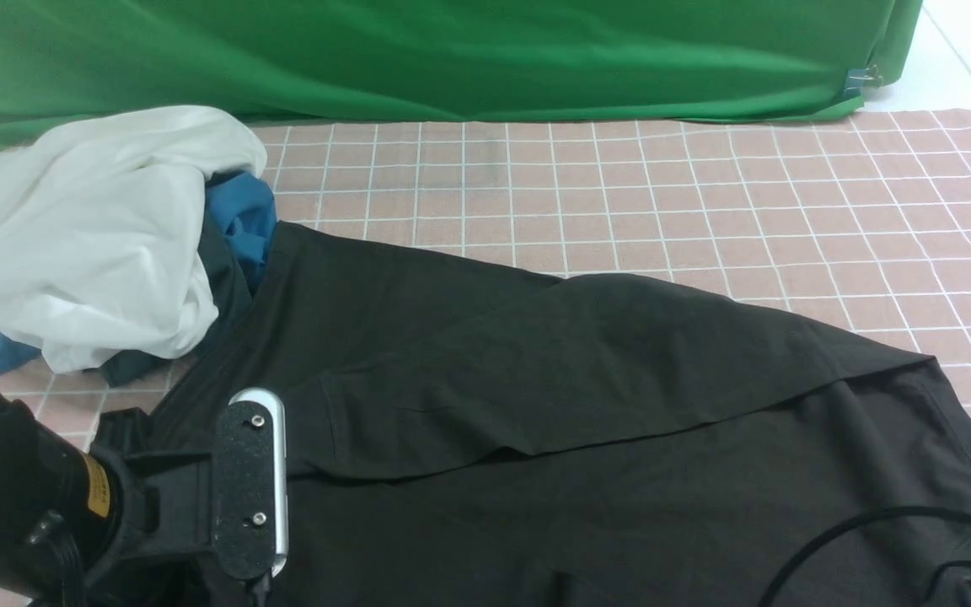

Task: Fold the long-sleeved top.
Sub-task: Use both arms simultaneously to clamp the lower edge of the clothing fabric, then use both arms to drag the lower edge of the fabric forward and fold it over the upper edge

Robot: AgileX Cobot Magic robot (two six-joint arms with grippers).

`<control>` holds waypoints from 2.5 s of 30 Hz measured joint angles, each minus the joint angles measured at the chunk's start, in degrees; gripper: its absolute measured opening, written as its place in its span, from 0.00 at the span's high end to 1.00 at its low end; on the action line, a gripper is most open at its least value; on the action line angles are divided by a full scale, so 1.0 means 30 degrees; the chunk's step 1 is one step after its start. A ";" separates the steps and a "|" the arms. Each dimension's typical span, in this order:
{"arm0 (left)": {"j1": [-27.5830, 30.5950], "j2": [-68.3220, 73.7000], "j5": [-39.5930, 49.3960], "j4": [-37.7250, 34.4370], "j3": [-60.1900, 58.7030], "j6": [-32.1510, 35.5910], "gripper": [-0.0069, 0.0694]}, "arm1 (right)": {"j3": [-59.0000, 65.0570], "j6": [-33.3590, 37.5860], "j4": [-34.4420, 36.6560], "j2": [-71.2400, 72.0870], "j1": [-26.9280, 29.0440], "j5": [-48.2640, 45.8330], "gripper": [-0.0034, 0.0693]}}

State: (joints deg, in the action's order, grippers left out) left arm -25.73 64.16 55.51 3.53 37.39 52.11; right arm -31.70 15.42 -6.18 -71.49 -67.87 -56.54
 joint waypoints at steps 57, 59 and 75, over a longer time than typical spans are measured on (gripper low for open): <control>0.0000 -0.2699 0.1201 0.1479 0.0154 -0.1401 0.88 | -0.1281 -0.5744 -0.1634 0.0507 -0.0014 -0.4095 0.87; 0.0000 -0.2494 0.0379 0.2165 0.0304 -0.2536 0.88 | -0.1288 -0.6632 -0.2264 0.0507 0.0812 -0.3831 0.87; 0.5266 0.6613 -0.5420 0.0205 0.5508 -0.2875 0.88 | -0.4575 -0.3698 -0.3213 -0.3479 1.3566 0.2897 0.87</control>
State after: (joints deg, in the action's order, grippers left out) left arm -9.93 84.00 39.25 4.15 53.91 43.49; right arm -45.42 4.33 -15.82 -81.92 -27.17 -47.85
